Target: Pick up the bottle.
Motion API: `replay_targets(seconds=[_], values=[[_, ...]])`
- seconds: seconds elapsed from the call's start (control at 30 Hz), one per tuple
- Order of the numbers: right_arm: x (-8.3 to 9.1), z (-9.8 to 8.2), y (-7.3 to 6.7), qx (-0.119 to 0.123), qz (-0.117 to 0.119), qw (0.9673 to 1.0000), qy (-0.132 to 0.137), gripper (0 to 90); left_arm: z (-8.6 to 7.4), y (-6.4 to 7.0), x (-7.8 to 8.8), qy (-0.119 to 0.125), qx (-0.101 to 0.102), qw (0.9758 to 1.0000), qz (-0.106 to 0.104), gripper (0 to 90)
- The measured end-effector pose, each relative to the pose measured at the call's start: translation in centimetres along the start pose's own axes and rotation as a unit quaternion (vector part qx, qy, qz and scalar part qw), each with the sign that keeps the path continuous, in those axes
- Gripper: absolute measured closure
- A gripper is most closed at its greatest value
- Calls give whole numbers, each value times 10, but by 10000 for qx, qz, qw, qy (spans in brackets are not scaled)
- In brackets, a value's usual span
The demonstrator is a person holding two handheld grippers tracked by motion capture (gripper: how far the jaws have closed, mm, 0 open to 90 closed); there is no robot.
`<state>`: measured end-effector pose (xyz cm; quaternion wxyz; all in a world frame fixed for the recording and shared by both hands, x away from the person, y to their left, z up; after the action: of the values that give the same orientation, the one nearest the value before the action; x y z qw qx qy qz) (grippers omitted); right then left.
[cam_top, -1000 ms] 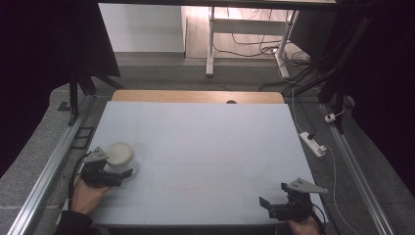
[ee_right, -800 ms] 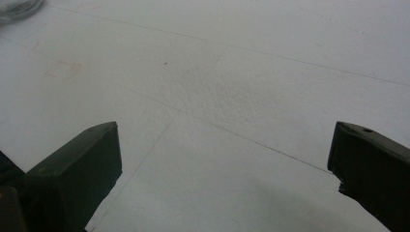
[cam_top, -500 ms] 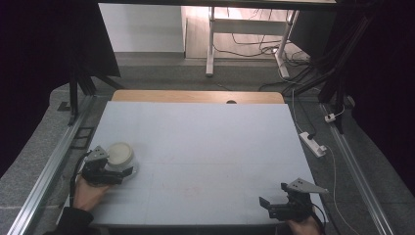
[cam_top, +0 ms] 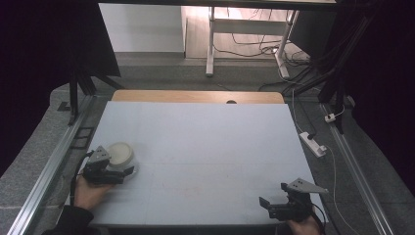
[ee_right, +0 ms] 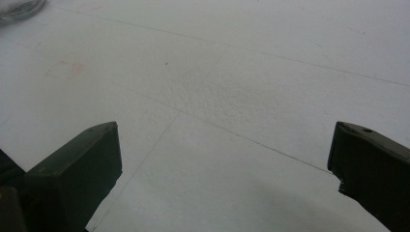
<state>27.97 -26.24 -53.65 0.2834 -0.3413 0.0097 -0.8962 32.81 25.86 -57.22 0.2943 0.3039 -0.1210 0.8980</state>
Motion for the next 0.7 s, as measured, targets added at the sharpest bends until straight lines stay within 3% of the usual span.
replay_targets(seconds=[0.33,0.7], values=[[0,0,0,15,20,10000,4,0,1,2,2,-61,32,10000,50,77],[0,0,0,3,18,10000,3,0,9,8,6,103,-19,9999,-30,77]])
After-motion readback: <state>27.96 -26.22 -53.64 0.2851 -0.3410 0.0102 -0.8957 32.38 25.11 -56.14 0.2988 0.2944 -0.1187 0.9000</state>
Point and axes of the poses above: each handheld gripper's, and its own axes: x roughly backward along the jaws, z roughly out of its top, y roughly to its right, the point moved 7 cm from there along -x, roughly forward along the jaws, and after that the axes turned 6 degrees about -x, right-handed, at the moved point
